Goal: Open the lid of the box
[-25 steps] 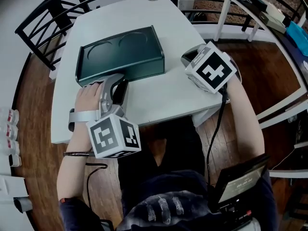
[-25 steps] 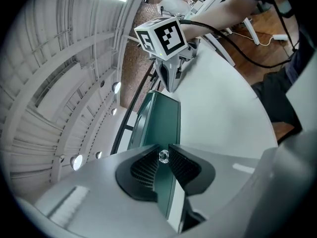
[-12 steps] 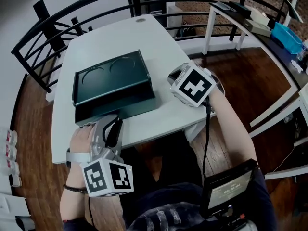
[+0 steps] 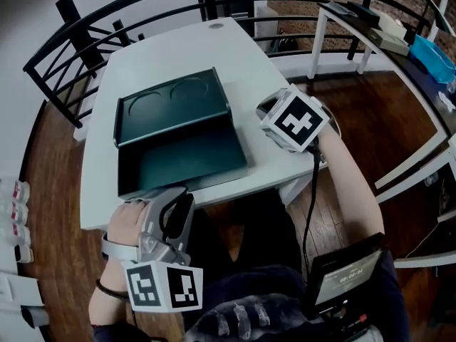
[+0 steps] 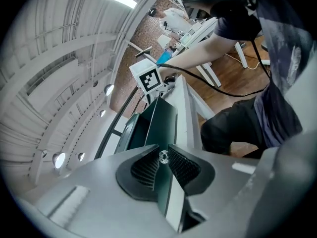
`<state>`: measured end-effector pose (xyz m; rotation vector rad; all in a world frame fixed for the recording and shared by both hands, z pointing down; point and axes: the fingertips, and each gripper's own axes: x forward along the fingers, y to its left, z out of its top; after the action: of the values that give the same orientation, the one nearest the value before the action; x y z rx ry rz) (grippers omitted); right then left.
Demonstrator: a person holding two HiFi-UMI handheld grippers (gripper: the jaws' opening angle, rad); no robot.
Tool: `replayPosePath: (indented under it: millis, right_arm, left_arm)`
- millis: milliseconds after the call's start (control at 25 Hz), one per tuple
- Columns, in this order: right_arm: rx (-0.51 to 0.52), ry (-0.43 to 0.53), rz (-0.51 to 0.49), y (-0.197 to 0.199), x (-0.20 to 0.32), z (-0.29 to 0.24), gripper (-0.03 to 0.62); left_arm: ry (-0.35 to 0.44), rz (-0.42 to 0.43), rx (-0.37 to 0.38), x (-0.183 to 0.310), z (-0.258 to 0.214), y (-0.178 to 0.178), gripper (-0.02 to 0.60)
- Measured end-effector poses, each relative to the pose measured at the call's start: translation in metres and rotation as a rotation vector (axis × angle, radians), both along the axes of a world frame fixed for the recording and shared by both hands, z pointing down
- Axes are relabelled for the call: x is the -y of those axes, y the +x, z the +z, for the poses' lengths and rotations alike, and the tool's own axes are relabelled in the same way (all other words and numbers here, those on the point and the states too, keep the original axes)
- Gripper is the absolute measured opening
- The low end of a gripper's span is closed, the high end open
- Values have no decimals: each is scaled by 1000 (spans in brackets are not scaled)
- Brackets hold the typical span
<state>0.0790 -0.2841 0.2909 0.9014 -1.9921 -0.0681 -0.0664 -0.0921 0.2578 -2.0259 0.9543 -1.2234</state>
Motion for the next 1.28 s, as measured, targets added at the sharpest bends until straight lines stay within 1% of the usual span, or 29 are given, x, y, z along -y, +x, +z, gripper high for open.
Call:
replayPosePath:
  millis: [120, 320, 560, 840, 920, 1080, 1120, 1160, 1280]
  right_arm:
    - [12, 12, -6, -5, 2, 0, 3]
    - [34, 32, -24, -14, 6, -3, 3]
    - [37, 38, -27, -15, 10, -4, 3]
    - [42, 36, -27, -16, 11, -3, 3]
    - [44, 34, -25, -16, 11, -1, 3]
    - [42, 30, -26, -18, 11, 0, 3]
    - [40, 29, -24, -17, 11, 0, 3]
    - [37, 29, -22, -16, 10, 0, 5]
    - [31, 36, -20, -16, 8, 0, 3]
  left_arm:
    - [-7, 21, -11, -9, 3, 0, 75]
    - [7, -6, -10, -11, 5, -12, 75]
    - [-1, 4, -46, -8, 11, -9, 77]
    - [24, 16, -63, -8, 12, -9, 78]
    - [19, 22, -86, -11, 11, -8, 78]
    - [-41, 66, -196, -26, -1, -4, 74]
    - [-50, 75, -212, -28, -5, -3, 55]
    - [-55, 77, -217, -28, -8, -4, 17]
    - [-57, 61, -206, -24, -16, -18, 17]
